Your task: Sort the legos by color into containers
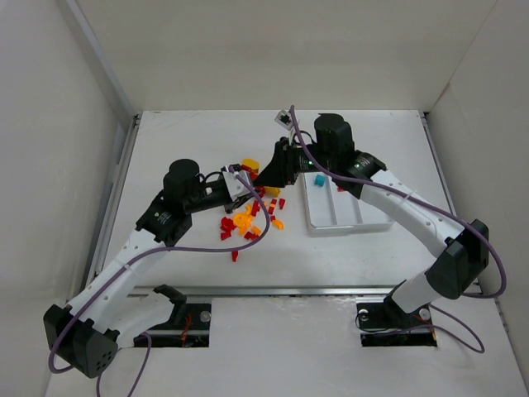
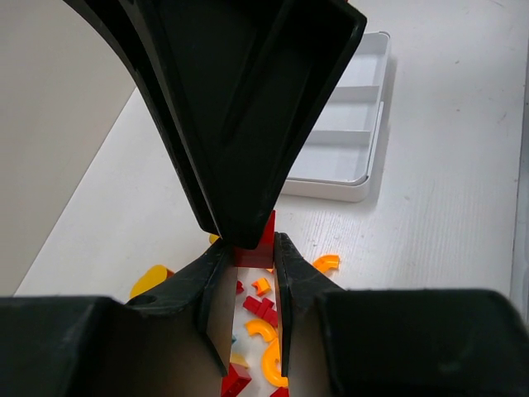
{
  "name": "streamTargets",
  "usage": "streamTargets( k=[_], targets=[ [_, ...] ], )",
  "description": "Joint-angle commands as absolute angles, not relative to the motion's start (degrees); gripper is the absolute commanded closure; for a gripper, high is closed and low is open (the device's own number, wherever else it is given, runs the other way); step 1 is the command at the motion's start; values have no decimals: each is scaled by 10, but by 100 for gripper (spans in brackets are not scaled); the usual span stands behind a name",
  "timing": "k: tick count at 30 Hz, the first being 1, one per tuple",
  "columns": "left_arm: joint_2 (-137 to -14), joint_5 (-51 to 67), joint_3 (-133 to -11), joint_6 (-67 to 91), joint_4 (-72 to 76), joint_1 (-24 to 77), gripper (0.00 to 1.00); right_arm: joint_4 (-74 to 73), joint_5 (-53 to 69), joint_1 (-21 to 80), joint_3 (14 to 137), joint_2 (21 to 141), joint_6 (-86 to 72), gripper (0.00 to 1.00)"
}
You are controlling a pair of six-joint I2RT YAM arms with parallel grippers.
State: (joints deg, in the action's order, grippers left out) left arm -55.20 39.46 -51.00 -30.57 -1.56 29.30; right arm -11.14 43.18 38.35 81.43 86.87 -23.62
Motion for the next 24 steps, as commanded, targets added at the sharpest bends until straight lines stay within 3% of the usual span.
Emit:
streamTargets(
  k=[1, 24],
  targets=[
    [-535, 380, -504, -304, 28, 295, 100, -106, 447, 389, 818, 861, -235, 65],
    [-530, 363, -504, -299, 33, 295, 100, -166, 403, 389, 836, 875, -217, 62]
  ],
)
